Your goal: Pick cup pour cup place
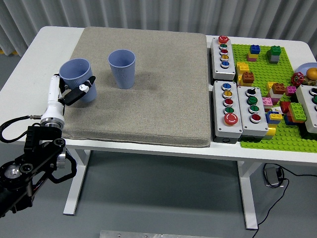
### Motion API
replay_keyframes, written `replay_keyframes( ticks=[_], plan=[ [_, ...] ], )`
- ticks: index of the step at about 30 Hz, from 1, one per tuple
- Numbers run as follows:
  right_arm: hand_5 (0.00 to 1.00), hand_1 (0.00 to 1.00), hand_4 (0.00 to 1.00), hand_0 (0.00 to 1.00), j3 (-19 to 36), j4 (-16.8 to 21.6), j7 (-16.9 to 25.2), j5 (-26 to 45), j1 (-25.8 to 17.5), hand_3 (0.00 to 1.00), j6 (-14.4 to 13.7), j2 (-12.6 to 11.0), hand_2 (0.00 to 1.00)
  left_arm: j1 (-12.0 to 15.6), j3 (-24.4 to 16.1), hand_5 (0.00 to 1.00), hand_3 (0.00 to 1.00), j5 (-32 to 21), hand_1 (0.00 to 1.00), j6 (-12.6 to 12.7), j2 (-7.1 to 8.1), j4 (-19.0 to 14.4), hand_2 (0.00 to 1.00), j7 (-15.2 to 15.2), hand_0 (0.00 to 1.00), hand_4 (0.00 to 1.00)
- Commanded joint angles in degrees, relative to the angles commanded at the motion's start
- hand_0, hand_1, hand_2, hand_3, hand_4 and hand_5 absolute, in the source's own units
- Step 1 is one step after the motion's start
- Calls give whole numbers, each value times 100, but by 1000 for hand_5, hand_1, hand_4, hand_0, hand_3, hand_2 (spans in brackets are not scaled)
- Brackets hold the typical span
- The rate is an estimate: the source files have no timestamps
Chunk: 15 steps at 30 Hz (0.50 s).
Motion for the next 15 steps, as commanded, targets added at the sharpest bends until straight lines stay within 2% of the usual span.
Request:
replay_keyframes(
  ticks=[3, 7, 11, 15],
  plan=[
    [268, 548, 2, 669, 14, -1, -6, -30, -4, 539, 1, 7, 494, 33, -24, 225, 542, 329, 544, 190, -118, 54, 545, -117, 527, 744],
    [268, 548, 2, 669, 21, -1, -6, -34, 1, 539, 0, 15, 494, 39, 0, 225, 542, 533, 544, 270, -197, 137, 545, -215, 527, 744],
    [265, 548, 2, 669, 15, -3, -8, -38, 20, 539, -1, 14, 493, 26, 42, 225, 544, 437, 562, 273, -288, 327, 552, -395, 537, 742],
    [268, 548, 2, 669, 23, -3, -7, -42, 28, 540, 1, 12, 493, 13, 39, 230, 543, 246, 577, 273, -453, 571, 551, -754, 544, 739]
  ],
)
